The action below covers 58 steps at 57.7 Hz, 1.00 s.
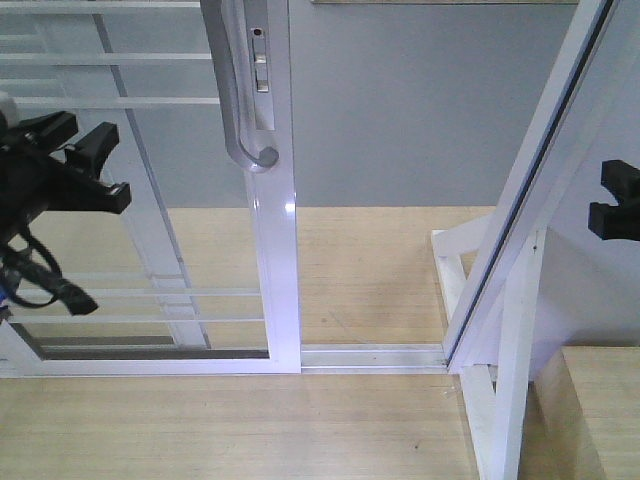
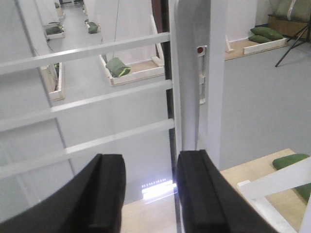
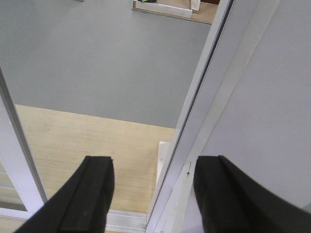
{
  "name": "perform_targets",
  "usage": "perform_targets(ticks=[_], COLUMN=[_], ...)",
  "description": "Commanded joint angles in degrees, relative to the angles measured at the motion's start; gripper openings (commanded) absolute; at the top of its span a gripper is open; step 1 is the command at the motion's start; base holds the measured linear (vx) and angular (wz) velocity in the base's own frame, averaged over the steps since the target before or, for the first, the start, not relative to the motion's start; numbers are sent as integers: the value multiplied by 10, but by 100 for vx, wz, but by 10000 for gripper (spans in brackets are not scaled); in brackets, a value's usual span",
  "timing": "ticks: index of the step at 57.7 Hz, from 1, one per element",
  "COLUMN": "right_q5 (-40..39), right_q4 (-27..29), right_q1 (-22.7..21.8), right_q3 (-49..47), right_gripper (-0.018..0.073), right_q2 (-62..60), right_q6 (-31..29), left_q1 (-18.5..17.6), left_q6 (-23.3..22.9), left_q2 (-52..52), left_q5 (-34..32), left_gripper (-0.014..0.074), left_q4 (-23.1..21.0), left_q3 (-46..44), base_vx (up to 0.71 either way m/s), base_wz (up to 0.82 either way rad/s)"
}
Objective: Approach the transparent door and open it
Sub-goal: 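Reach the left gripper to the silver handle and grasp it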
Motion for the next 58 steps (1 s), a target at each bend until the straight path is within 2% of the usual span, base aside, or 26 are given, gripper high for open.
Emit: perform_targets(ticks=[1, 17, 37, 49, 58], right_q5=[-27, -19, -16, 1, 7], right_q4=[-8, -4, -4, -4, -4], right_q1=[-4, -4, -4, -4, -4], right_q3=[-17, -17, -17, -17, -17], right_gripper=[438, 438, 438, 438, 438], right_q2=[-6, -6, -6, -6, -6], right_q6=[-5, -4, -3, -3, -3], left_q1=[-12, -49, -49, -49, -47], left_q6=[-5, -19, -19, -17, 1], left_q2=[24, 129, 241, 274, 296], left_q5=[-52, -73, -76, -76, -76], left_gripper=[398, 398, 398, 398, 398], left_q4=[-4, -5, -5, -5, -17], left_q3=[-55, -158, -283, -329, -355], base_vx=[0, 0, 0, 0, 0], base_wz=[0, 0, 0, 0, 0])
